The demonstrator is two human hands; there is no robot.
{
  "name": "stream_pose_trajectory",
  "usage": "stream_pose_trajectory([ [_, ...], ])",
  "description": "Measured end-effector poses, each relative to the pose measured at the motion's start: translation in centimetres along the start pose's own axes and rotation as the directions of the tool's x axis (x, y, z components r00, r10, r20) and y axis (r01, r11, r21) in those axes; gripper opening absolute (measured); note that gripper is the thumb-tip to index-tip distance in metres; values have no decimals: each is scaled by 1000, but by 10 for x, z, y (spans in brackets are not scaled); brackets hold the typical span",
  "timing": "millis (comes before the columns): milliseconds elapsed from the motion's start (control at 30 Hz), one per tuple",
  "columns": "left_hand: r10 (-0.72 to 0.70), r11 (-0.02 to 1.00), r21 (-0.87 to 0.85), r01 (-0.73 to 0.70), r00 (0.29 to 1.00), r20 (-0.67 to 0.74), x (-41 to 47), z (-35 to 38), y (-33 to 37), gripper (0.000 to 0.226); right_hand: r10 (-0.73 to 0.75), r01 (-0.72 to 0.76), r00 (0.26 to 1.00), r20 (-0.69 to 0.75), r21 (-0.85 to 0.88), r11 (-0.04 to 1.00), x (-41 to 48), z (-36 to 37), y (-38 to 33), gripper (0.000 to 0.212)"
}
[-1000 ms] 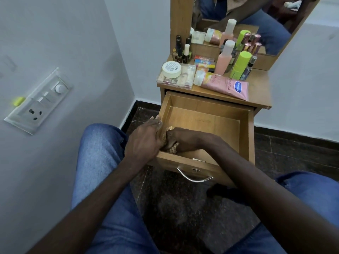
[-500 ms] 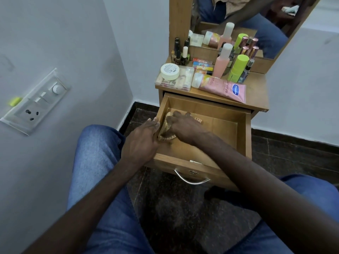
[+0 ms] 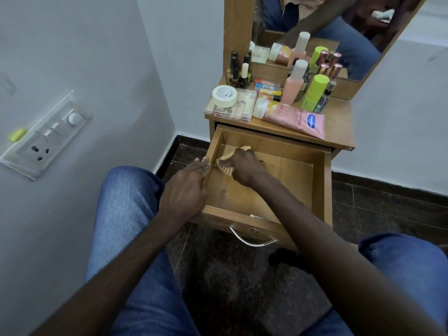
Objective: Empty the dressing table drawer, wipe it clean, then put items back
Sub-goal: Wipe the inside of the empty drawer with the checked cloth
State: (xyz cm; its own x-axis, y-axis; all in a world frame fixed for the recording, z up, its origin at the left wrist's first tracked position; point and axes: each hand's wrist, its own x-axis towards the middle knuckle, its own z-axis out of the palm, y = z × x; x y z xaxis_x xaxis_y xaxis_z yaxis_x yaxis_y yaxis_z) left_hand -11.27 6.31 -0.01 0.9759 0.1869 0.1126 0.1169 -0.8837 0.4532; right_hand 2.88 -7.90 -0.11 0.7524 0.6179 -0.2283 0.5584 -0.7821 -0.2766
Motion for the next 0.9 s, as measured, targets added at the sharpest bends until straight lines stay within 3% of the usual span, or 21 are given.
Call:
stream_pose_trajectory([
  [167,11,1000,7,-11,1000,-3,-1,1,-2,52,-274,261,953,128,110,959,-25,17,1,51],
  [300,14,1000,17,-14,1000,-7,-1,2,-3,54,-373,333,906,199,208,920,-34,23,-5,49],
  [467,25,999,24,-25,1000,-4,0,1,-6,55,-384,337,885,263,208,918,-38,16,-10,46],
  [733,28,1000,12,-28,1000,-5,1,-3,-2,47,-337,410,863,377,-130,903,-27,-8,-31,24],
  [900,17,1000,24,-17,1000,-4,-1,-1,-2,49,-344,504,837,426,-355,787,-33,-21,-32,37],
])
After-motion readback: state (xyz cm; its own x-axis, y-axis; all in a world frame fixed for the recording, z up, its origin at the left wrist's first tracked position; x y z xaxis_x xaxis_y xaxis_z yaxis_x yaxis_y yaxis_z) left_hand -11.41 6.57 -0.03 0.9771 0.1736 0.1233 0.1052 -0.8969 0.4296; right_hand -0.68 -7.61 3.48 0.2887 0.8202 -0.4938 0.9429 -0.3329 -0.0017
